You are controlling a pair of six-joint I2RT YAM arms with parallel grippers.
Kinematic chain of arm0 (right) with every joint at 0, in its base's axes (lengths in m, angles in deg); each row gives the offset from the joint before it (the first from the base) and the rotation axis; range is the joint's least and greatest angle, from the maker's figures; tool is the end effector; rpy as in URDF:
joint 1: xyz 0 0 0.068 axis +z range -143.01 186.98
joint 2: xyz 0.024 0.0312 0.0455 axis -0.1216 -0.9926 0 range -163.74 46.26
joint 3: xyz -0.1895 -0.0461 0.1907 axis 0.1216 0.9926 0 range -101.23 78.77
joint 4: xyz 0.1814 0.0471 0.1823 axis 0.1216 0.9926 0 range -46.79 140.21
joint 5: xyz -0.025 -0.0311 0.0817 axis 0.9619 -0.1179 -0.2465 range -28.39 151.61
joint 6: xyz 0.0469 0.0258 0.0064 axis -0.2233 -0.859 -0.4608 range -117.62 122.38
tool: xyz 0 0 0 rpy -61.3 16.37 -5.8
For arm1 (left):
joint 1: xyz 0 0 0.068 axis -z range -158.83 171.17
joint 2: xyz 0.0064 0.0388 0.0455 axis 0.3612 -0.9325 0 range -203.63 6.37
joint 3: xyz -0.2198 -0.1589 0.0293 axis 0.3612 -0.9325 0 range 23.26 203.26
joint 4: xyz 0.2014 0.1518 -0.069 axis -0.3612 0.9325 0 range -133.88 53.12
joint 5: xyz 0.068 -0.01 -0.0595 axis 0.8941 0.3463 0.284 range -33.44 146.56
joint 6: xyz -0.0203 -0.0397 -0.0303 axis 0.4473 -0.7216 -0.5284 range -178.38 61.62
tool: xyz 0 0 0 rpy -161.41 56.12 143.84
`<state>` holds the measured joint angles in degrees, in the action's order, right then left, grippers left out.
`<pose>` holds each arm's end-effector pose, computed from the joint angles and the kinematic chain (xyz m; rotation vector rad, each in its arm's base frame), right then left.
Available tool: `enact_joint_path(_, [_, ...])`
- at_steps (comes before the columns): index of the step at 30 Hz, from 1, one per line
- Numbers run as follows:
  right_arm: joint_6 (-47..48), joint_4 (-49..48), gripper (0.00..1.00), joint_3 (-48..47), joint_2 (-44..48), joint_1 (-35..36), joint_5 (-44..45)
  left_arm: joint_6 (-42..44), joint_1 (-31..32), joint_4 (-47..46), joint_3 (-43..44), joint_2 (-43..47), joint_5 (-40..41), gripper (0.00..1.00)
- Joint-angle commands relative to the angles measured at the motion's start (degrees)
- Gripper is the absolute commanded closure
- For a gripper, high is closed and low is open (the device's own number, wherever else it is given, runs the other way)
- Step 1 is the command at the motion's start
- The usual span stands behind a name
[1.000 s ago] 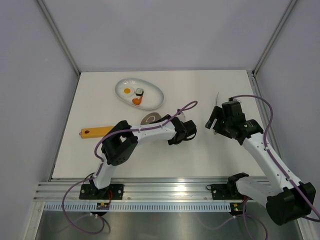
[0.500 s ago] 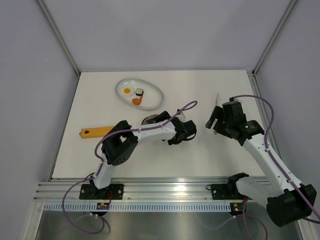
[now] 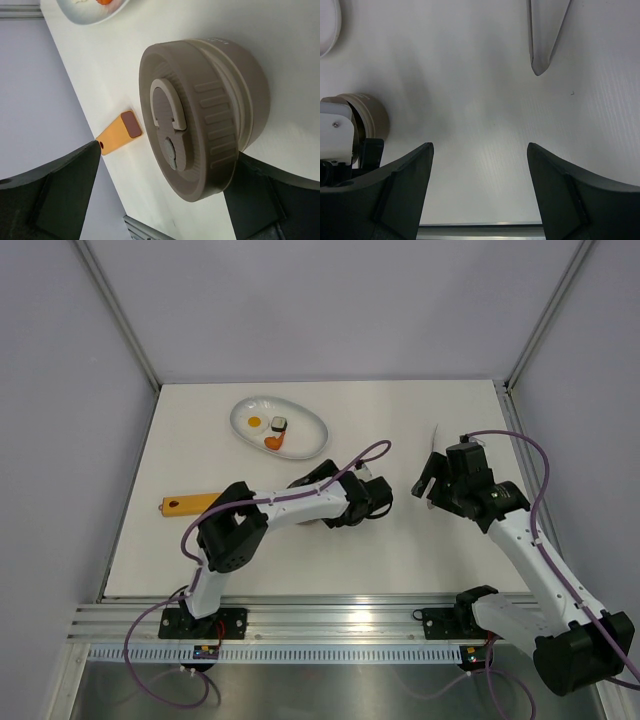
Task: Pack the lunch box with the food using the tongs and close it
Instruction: Close the box lid on the packing box.
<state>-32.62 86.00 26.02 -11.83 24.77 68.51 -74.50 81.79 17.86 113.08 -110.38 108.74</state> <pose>0.1946 0.0579 0.2932 0.4177 2.3855 0.2812 0.2142 -0.3231 0.1959 0.8984 2.2325 0.9063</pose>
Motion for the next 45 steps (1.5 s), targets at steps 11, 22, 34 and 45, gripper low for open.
enact_joint_path(11, [-0.68, 0.63, 0.17, -1.56, 2.01, -0.11, 1.37, 3.64, -1.73, -3.81, 0.80, 5.47, -18.34, 0.01])
enact_joint_path(22, [-0.59, 0.37, 0.17, -1.65, 1.66, -0.11, 1.19, 4.17, -4.11, -4.17, 1.67, 9.52, -26.17, 0.01])
enact_joint_path(34, [-0.94, 0.11, 0.18, -1.39, 1.92, -0.03, 1.01, 2.67, -4.11, -3.11, 5.54, 14.00, -33.10, 0.01])
enact_joint_path(45, [0.64, -1.03, 0.20, -2.09, -1.59, 0.50, -3.98, -4.27, -19.73, -10.21, 2.48, 27.52, -53.22, 0.01])
